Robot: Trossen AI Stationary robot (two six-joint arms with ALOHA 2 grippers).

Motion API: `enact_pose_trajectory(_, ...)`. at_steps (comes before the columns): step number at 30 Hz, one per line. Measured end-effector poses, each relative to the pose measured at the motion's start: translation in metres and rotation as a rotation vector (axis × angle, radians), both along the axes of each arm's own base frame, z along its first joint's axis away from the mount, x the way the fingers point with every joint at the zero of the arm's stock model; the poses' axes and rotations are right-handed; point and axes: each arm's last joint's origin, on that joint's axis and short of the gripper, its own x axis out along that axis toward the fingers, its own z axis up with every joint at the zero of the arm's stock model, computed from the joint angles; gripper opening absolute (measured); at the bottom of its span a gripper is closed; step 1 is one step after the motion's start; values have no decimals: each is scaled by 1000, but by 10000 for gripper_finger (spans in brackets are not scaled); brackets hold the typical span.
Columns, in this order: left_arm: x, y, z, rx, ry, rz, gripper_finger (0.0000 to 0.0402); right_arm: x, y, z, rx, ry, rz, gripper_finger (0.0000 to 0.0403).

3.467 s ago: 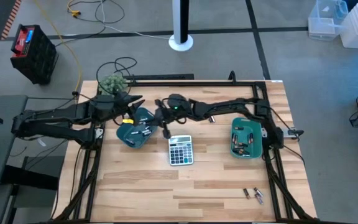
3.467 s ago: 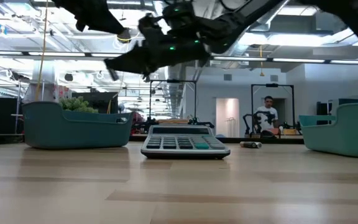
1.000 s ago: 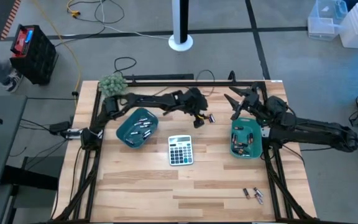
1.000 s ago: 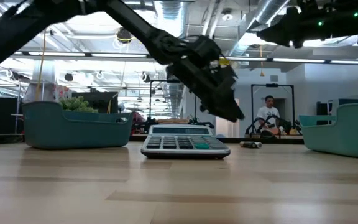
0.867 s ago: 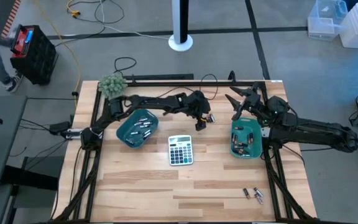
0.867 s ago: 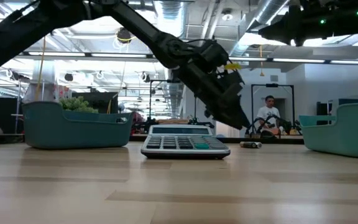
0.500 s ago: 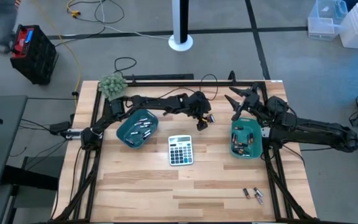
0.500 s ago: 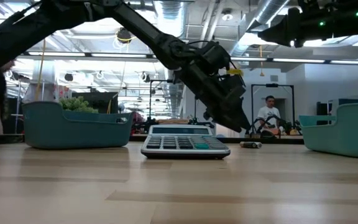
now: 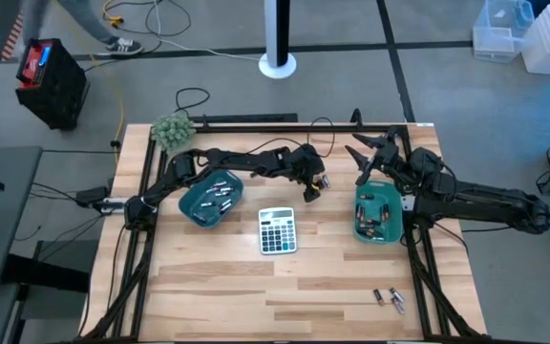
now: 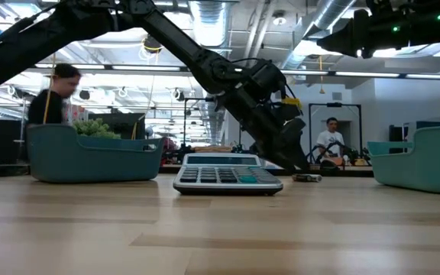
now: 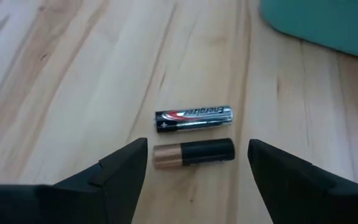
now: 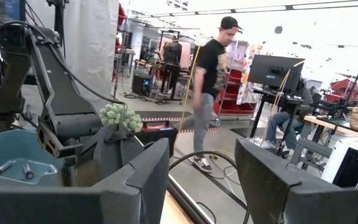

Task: Sort batteries
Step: Put the brown/black battery into the green bin

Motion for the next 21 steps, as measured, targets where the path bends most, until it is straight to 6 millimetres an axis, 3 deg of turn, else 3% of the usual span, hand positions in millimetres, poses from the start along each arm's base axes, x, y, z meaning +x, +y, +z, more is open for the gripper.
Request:
enact_pose_trajectory(5, 0, -2, -10, -18, 24, -21, 274, 0, 0, 0, 0, 0, 0, 198)
enact_pose_trajectory(21, -1, -12, -13, 47, 82, -143, 269, 0, 0, 0, 1, 0, 0, 198)
